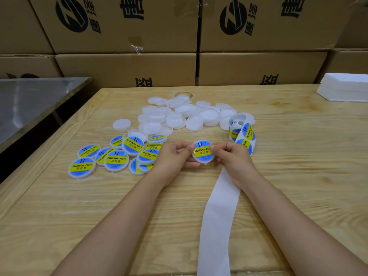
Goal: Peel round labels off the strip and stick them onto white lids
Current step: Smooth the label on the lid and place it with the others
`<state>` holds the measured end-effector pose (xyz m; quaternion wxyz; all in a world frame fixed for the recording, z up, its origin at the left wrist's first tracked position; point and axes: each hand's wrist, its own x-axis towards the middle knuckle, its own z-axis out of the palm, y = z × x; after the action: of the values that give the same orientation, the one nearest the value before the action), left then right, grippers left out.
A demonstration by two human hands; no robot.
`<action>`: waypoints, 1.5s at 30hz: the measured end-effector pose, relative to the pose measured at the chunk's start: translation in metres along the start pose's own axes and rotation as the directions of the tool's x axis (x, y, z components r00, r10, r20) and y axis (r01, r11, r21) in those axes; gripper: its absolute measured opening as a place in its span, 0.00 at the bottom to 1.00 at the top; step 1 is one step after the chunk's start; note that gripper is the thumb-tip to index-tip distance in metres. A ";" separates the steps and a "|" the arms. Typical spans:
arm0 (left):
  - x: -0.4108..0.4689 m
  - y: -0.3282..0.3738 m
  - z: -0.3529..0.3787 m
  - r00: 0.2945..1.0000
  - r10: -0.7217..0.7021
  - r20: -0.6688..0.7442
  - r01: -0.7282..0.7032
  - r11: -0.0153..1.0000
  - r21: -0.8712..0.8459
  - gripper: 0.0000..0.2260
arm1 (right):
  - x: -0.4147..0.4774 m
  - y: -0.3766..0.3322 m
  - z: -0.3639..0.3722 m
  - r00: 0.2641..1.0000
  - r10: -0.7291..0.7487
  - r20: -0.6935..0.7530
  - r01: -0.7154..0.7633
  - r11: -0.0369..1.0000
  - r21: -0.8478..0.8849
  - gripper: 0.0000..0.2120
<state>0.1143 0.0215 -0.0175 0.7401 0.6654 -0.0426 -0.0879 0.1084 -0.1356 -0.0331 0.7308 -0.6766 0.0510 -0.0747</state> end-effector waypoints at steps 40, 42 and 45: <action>0.001 0.000 -0.001 0.999 0.044 -0.026 -0.047 0.988 -0.147 0.05 | -0.015 -0.001 0.014 0.935 -0.355 0.017 0.343 0.888 -0.308 0.13; 0.002 -0.002 -0.001 0.998 0.049 -0.048 -0.054 0.991 -0.119 0.05 | -0.014 -0.001 0.012 0.928 -0.373 0.011 0.358 0.881 -0.309 0.10; 0.004 -0.005 -0.001 0.995 0.075 -0.062 -0.080 0.995 -0.067 0.06 | -0.014 0.000 0.010 0.928 -0.372 0.001 0.356 0.888 -0.290 0.07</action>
<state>0.1176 0.0210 -0.0223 0.7664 0.6396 -0.0434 -0.0408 0.0963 -0.1234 -0.0327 0.5970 -0.7699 -0.0466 -0.2207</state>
